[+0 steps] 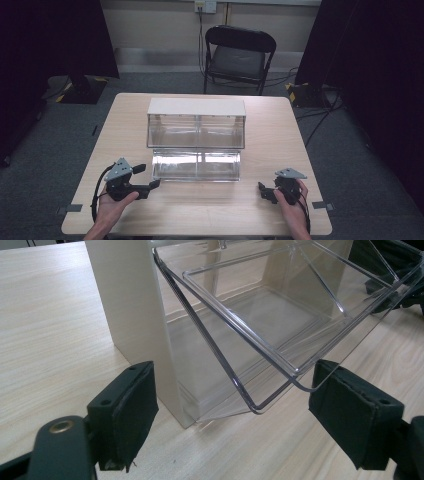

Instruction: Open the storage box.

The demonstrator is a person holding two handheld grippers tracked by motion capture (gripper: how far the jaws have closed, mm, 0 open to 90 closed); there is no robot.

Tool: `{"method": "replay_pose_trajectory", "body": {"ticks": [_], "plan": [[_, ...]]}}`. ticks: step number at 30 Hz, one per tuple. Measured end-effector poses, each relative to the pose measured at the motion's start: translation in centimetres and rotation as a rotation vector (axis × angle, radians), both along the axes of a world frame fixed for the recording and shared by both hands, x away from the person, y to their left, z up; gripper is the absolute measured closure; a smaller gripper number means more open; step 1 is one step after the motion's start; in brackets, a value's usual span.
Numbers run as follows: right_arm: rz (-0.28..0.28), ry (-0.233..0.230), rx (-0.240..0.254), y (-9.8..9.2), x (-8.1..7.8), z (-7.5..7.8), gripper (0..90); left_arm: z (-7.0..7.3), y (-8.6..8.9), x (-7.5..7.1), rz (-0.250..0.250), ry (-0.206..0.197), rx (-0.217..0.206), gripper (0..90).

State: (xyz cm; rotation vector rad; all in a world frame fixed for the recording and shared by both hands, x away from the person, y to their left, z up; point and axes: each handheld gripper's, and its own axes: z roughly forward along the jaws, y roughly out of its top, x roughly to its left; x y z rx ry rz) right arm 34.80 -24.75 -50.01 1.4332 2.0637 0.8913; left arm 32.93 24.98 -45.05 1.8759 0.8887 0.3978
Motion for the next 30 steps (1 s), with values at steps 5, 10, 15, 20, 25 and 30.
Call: {"method": "replay_pose_trajectory", "body": {"ticks": [5,10,15,20,25,30], "plan": [[-0.001,-0.001,-0.001,0.00,0.01,-0.01,12.1,-0.02,-0.02,0.05,0.000,0.004,-0.019,17.6],[0.000,0.000,0.000,0.00,0.00,0.00,12.1,0.04,-0.26,0.15,-0.013,0.016,0.000,16.2],[0.000,0.000,0.000,0.00,0.00,0.00,12.1,0.14,-0.43,0.19,-0.015,0.013,0.007,15.9],[0.001,-0.001,0.000,-0.01,0.01,0.00,12.1,0.40,-0.55,0.23,-0.017,0.010,0.013,15.4],[-0.001,0.000,-0.001,0.00,0.01,0.00,12.1,0.56,-0.54,0.20,-0.013,-0.003,0.018,15.6],[-0.001,0.000,-0.001,0.00,0.01,0.00,12.1,0.62,-0.55,0.19,-0.008,0.001,0.009,15.5]]}}
